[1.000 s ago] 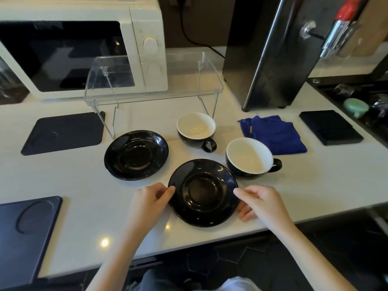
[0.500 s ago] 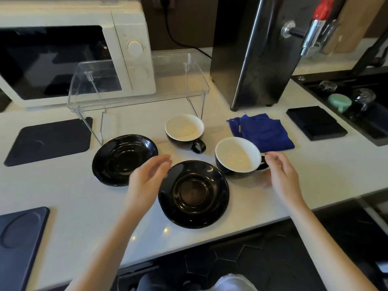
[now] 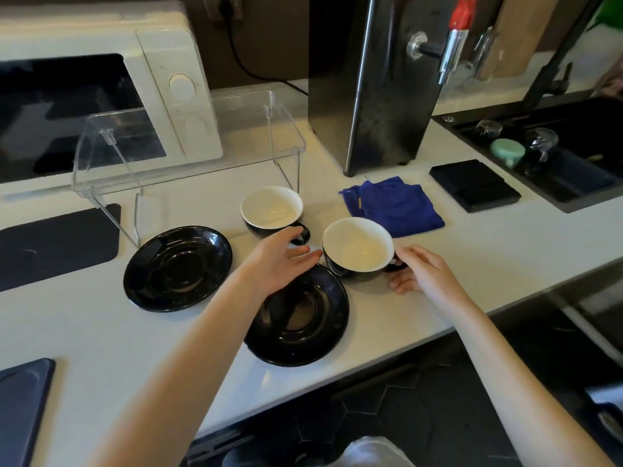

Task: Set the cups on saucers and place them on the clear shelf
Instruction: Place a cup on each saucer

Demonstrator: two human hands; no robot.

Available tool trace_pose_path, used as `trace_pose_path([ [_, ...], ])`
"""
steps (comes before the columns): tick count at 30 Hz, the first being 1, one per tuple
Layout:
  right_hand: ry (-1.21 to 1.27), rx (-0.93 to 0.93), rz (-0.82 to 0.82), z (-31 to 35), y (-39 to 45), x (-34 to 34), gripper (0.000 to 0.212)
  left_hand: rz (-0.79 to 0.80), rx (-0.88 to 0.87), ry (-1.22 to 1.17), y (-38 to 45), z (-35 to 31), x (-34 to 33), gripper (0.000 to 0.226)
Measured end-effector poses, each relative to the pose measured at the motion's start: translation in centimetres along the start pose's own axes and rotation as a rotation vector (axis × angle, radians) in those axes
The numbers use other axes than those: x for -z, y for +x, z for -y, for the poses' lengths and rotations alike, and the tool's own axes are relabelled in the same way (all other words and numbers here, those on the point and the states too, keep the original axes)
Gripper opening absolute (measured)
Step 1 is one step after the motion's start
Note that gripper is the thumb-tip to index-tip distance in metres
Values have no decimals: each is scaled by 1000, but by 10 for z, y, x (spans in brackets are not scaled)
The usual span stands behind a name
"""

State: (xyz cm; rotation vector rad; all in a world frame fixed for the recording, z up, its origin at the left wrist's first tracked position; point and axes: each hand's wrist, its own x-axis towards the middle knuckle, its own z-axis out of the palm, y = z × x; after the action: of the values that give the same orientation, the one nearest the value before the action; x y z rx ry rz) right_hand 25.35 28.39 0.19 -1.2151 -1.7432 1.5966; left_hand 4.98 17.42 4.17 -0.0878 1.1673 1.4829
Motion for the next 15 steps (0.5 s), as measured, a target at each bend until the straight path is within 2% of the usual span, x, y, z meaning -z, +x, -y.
trace_pose_path([
  [3,35,6,2,-4,-3,1,20,63,26,-70,-2,-3,0,36],
  [6,51,2,-12,-6,-4,0,20,70,-4,-79,2,-6,3,48],
  [9,58,8,-16,-5,-6,0,22,8,-62,-99,6,-10,9,49],
  [13,29,57,-30,0,-10,-1,21,-83,-98,-125,4,-19,19,23],
  [14,25,72,-37,2,-12,-2,20,-96,-118,-84,3,-21,21,14],
  [15,36,84,-46,5,-13,-3,19,-112,-142,-29,1,-24,23,15],
])
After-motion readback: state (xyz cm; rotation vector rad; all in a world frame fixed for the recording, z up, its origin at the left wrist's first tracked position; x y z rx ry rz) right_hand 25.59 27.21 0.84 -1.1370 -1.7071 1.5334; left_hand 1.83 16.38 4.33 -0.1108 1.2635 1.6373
